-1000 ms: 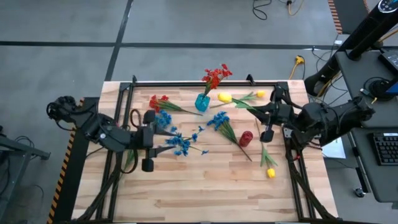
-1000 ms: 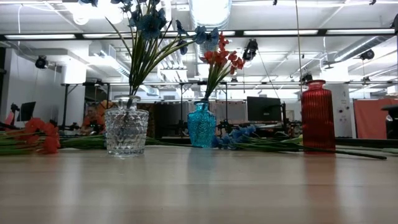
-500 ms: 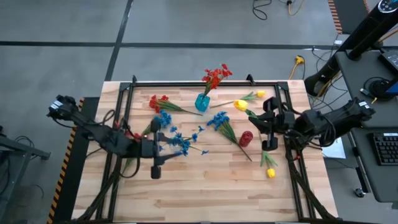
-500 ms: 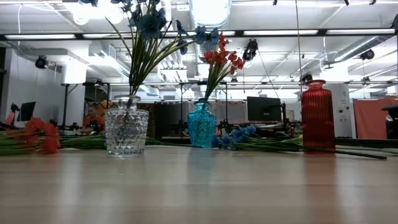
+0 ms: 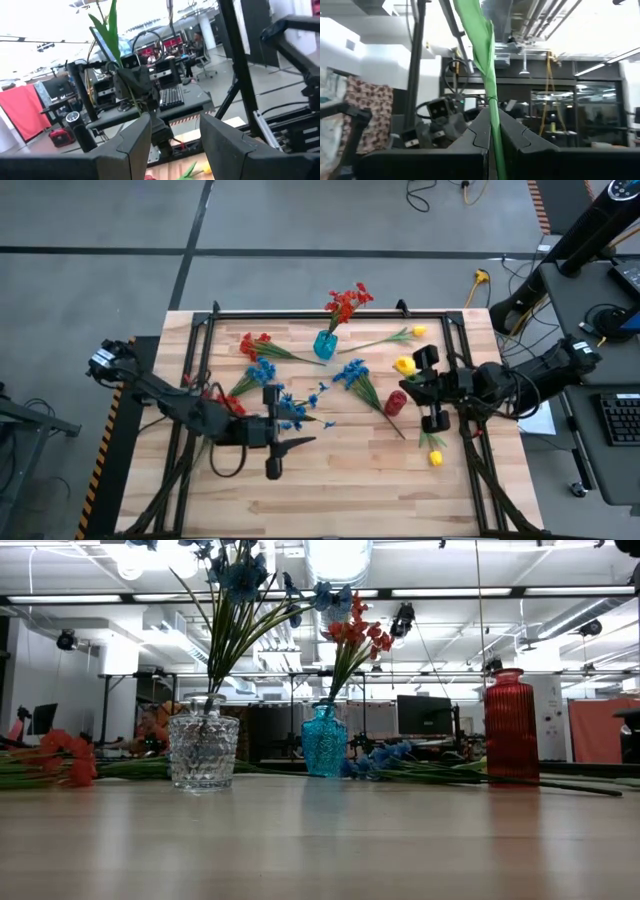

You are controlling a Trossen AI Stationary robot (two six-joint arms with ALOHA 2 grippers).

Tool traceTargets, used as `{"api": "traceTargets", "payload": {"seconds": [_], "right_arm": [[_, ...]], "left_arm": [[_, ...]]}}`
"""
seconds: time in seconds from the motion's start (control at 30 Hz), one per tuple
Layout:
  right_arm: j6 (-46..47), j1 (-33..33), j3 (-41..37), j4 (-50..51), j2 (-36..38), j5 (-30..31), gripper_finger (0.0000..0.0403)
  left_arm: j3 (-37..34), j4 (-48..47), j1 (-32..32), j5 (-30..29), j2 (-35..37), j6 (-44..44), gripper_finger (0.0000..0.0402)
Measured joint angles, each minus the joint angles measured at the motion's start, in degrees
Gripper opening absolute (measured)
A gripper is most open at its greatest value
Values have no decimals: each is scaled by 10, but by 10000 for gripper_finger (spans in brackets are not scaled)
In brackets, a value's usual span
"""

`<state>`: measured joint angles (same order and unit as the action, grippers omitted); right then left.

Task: Sort flowers into vase by color
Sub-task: Put the middle yellow flower into the red vase

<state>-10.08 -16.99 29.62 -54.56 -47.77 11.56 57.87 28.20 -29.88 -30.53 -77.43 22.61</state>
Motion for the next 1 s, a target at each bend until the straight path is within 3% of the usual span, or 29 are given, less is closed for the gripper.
{"api": "traceTargets", "payload": {"seconds": [0.23, 0.5, 0.8, 1.0], "right_arm": [[0, 0, 11, -19, -40, -10, 9], [-20, 0, 1, -64, -45, -45, 9], [-43, 11, -32, -108, -48, -33, 9], [-33, 75, -34, -107, -72, -25, 9]], "left_arm": [[10, 4, 10, 0, -24, 8, 152], [-18, 4, 12, -2, 6, 11, 152], [-110, 2, 27, -3, 117, 15, 152], [-171, 8, 96, 35, 183, 14, 152]]}}
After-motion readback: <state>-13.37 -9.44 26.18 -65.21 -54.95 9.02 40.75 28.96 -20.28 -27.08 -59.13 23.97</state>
